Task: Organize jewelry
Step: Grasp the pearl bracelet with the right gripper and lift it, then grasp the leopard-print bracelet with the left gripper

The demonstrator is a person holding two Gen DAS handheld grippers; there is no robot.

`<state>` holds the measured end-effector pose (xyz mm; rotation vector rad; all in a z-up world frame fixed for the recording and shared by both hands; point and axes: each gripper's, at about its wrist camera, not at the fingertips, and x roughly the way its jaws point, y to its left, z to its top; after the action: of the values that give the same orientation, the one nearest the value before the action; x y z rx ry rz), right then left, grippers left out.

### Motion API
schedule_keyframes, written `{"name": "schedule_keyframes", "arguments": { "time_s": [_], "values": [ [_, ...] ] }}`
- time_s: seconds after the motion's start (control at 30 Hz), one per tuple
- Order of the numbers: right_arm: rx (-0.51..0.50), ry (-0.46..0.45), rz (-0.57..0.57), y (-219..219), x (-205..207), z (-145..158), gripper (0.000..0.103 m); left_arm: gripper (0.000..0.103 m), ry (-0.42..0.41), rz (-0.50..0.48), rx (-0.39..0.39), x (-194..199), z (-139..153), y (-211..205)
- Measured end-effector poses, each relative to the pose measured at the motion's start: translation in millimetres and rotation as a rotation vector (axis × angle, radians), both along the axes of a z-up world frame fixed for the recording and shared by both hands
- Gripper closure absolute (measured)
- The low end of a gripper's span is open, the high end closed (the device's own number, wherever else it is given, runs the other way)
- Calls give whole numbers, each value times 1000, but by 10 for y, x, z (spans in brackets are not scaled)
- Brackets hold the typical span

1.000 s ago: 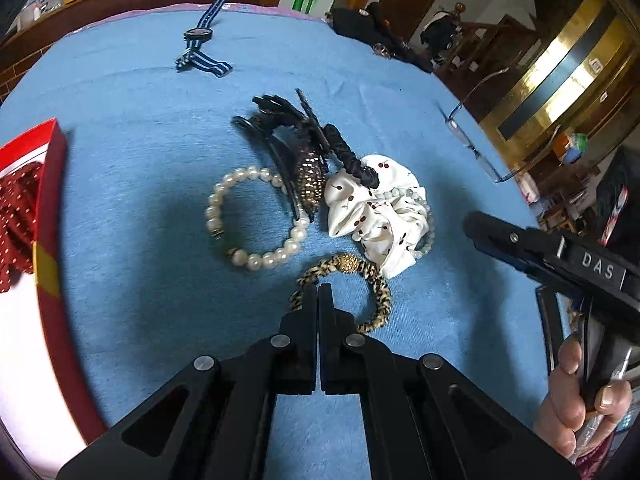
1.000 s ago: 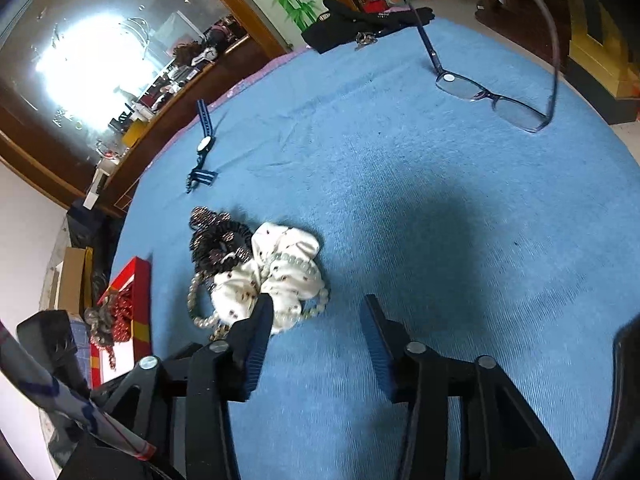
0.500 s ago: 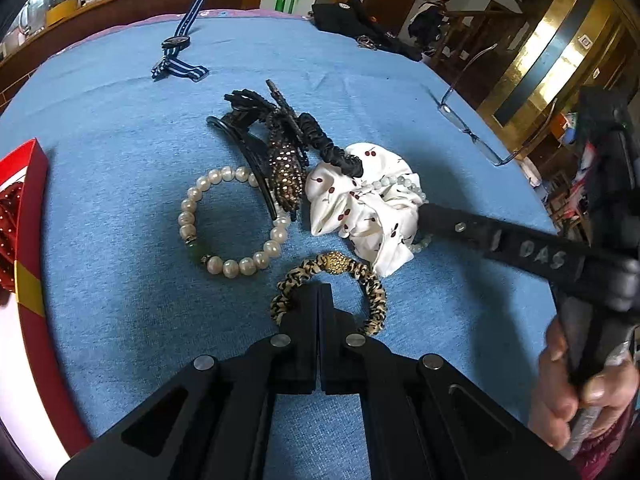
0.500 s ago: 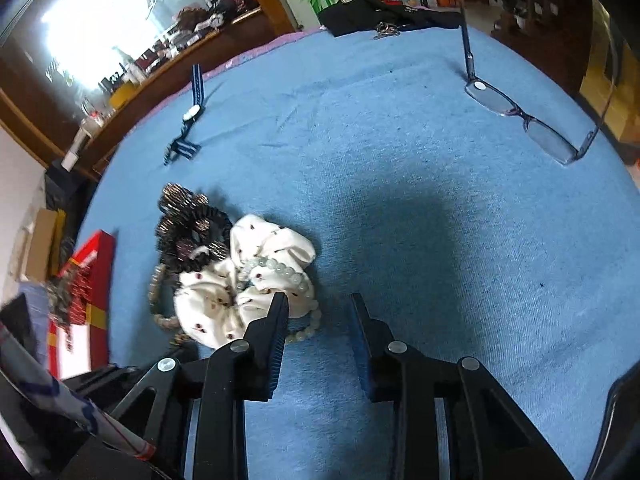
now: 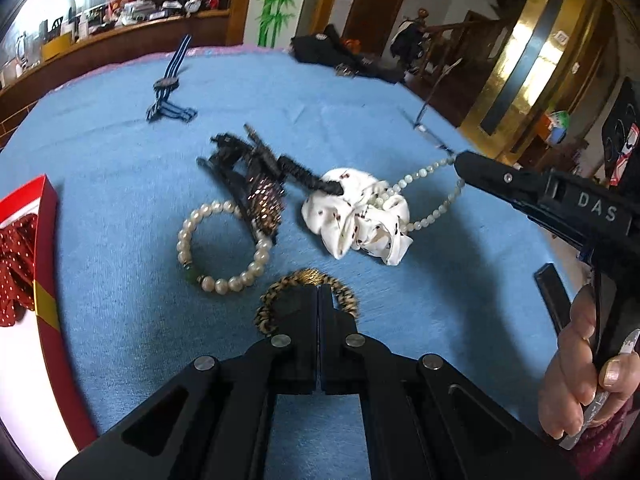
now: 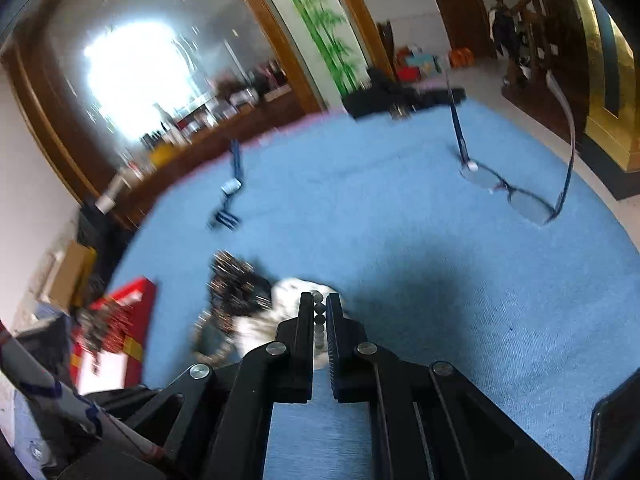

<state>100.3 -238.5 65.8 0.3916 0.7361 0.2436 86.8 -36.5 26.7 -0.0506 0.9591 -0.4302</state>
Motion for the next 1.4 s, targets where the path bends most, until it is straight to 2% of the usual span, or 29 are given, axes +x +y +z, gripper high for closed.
{"name": "schedule_keyframes", "arguments": {
  "time_s": [0.07,0.2,0.27,0.43,0.47,0.57,0.6,0.67,0.73,0.87,1.03,1.07,1.13,1.3,1.4],
  "values": [
    [20,-34,5,-15,-50,64,97,103,2,5,4,18,9,14],
    [75,-107,11,-52,-160,211,97,103,62,31,12,109,-62,119],
    [104,-143,26,-46,-229,283,97,103,71,47,44,139,-103,138],
    [104,-151,45,-4,-243,306,97,102,74,63,91,152,-140,121],
    [116,-147,48,-12,-239,303,97,99,78,65,92,150,-141,124],
    [126,-148,51,-44,-265,302,97,60,64,71,113,120,-104,119],
    [129,-150,51,-47,-276,308,96,60,50,82,131,108,-97,119],
    [131,-153,53,-49,-290,315,97,60,55,84,140,121,-119,122],
    [136,-154,56,-52,-291,316,96,70,75,79,159,144,-181,107],
    [144,-152,63,-50,-295,313,96,82,54,76,180,125,-187,67],
    [144,-149,77,-30,-282,309,96,86,-4,55,242,39,-213,-108],
    [142,-149,77,-24,-281,310,96,96,-22,43,262,-5,-217,-174],
    [137,-152,78,-20,-286,316,96,97,-38,39,283,-33,-222,-227],
    [138,-154,80,-18,-293,318,96,98,-9,38,217,13,-198,-145],
    [134,-159,81,-17,-310,330,96,98,-24,36,201,-5,-148,-150]
  ]
}}
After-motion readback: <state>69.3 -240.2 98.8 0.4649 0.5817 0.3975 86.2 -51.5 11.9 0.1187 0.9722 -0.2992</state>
